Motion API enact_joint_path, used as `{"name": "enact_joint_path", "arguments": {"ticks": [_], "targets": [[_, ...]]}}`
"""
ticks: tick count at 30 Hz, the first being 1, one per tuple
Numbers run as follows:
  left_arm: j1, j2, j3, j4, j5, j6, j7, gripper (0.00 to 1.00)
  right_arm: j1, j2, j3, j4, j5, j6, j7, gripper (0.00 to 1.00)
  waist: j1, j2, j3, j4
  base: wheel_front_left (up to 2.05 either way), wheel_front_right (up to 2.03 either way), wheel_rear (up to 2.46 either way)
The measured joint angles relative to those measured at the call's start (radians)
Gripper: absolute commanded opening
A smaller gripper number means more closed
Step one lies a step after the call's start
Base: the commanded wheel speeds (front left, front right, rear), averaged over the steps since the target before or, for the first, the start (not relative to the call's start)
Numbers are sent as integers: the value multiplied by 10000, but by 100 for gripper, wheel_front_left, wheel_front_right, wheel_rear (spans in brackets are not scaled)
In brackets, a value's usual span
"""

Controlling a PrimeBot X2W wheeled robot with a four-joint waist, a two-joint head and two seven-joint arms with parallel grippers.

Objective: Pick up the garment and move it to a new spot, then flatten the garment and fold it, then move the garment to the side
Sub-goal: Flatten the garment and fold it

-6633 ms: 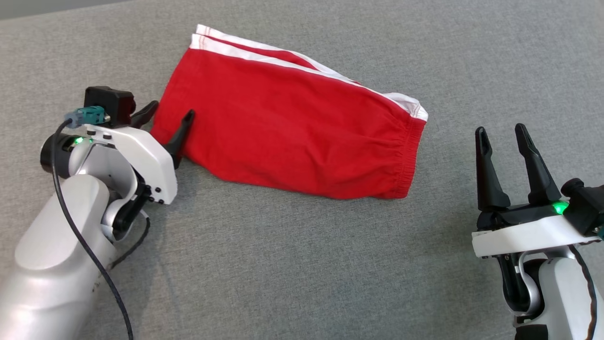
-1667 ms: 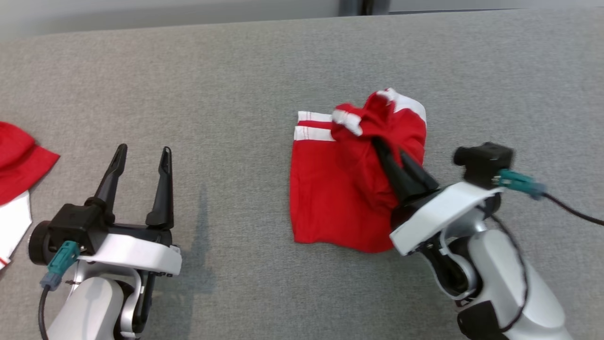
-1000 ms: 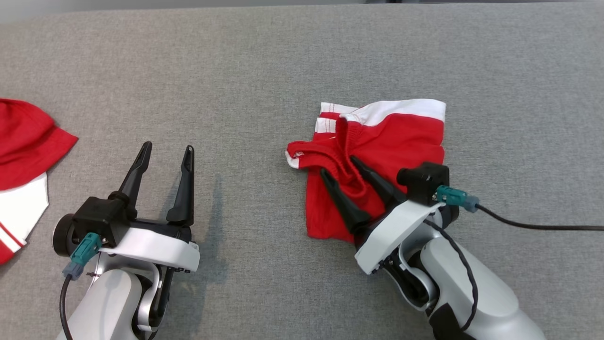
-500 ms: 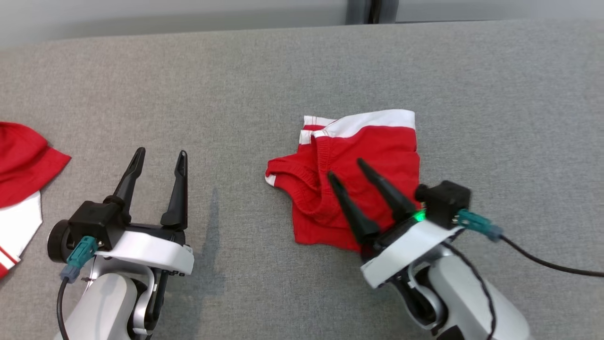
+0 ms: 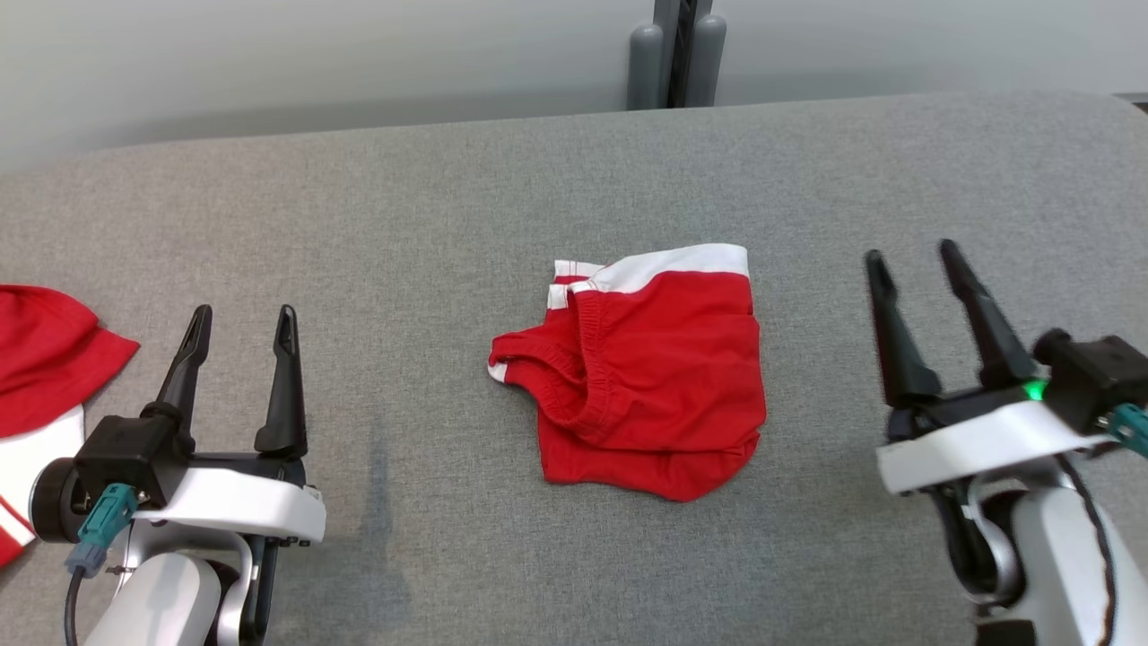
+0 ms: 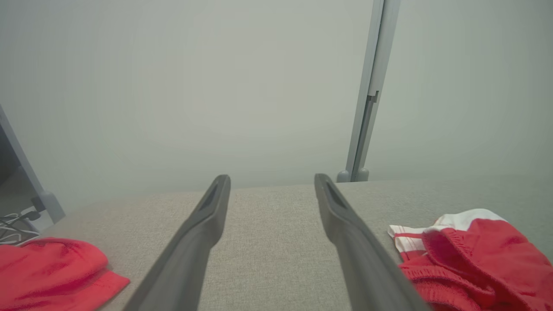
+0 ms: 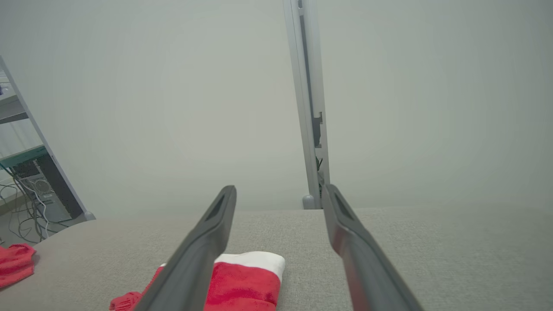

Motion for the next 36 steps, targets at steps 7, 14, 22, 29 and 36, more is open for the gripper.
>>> {"name": "enact_joint_path", "arguments": {"ticks": [7, 14, 22, 29, 36], "targets": [[466, 203, 52, -502, 6, 276, 186, 100, 1113, -136, -1062, -851, -775, 0, 784, 100, 0, 0, -338, -4, 0, 0, 0], [846, 337, -13, -880, 36, 468, 431, 100, 1975, -123, -1335, -1384, -1051, 0, 1223, 100, 0, 0, -606, -47, 0, 0, 0], [978, 401, -63, -1143, 69, 623, 608, 100, 2145, -73, -1448, -1655, -1089, 0, 1400, 100, 0, 0, -670, -37, 0, 0, 0], [1009, 410, -107, -1298, 84, 723, 696, 100, 2149, -44, -1482, -1701, -1087, 0, 1442, 100, 0, 0, -685, 47, 0, 0, 0], [1034, 410, -151, -1360, 82, 811, 754, 100, 2149, -27, -1484, -1662, -1074, 0, 1488, 100, 0, 0, -774, 72, 0, 0, 0]]}}
